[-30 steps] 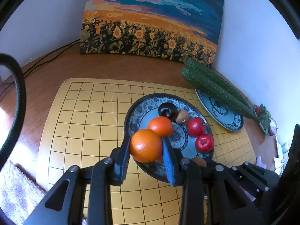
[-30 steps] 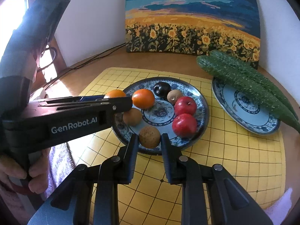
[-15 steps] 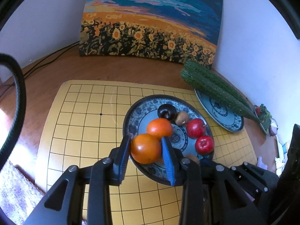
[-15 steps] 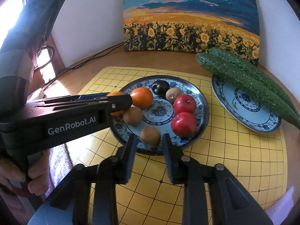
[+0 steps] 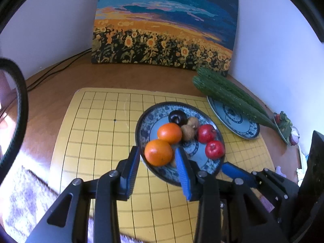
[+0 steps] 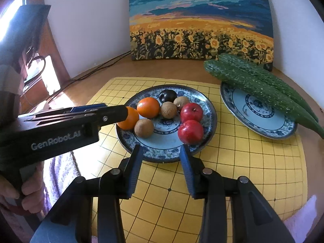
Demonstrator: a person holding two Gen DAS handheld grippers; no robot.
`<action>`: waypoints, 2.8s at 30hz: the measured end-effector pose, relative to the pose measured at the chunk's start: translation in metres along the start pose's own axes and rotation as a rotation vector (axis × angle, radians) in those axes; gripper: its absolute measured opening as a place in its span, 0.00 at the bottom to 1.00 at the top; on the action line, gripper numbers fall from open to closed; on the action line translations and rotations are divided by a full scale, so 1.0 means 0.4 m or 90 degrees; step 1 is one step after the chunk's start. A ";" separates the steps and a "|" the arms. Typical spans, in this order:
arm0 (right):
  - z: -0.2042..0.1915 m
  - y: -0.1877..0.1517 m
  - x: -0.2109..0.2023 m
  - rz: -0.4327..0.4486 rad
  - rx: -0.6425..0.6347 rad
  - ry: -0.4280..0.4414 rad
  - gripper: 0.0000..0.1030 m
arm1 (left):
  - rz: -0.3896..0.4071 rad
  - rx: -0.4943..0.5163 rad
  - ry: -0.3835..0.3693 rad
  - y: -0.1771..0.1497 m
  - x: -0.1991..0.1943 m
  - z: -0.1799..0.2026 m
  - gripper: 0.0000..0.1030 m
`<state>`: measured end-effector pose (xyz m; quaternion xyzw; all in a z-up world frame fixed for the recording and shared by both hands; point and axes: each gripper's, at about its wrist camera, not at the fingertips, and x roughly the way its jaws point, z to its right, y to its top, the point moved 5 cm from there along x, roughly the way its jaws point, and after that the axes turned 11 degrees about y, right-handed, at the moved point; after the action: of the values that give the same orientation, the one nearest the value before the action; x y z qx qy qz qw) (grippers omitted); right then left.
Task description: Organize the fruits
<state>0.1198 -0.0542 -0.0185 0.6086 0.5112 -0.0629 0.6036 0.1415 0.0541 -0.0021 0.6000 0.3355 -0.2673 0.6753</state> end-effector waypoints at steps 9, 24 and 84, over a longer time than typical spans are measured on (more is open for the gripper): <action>0.013 -0.018 -0.050 0.015 0.011 -0.016 0.50 | -0.007 0.000 0.012 -0.055 -0.042 0.003 0.43; 0.074 -0.073 -0.105 0.029 0.051 -0.061 0.63 | -0.013 0.015 0.042 -0.127 -0.051 0.030 0.58; 0.140 -0.103 -0.068 -0.010 0.095 -0.102 0.79 | -0.014 0.035 0.133 -0.162 -0.001 0.053 0.72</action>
<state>0.1084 -0.1241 -0.0421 0.6410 0.4598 -0.1542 0.5949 0.0947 0.0244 -0.0416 0.6390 0.4030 -0.2196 0.6173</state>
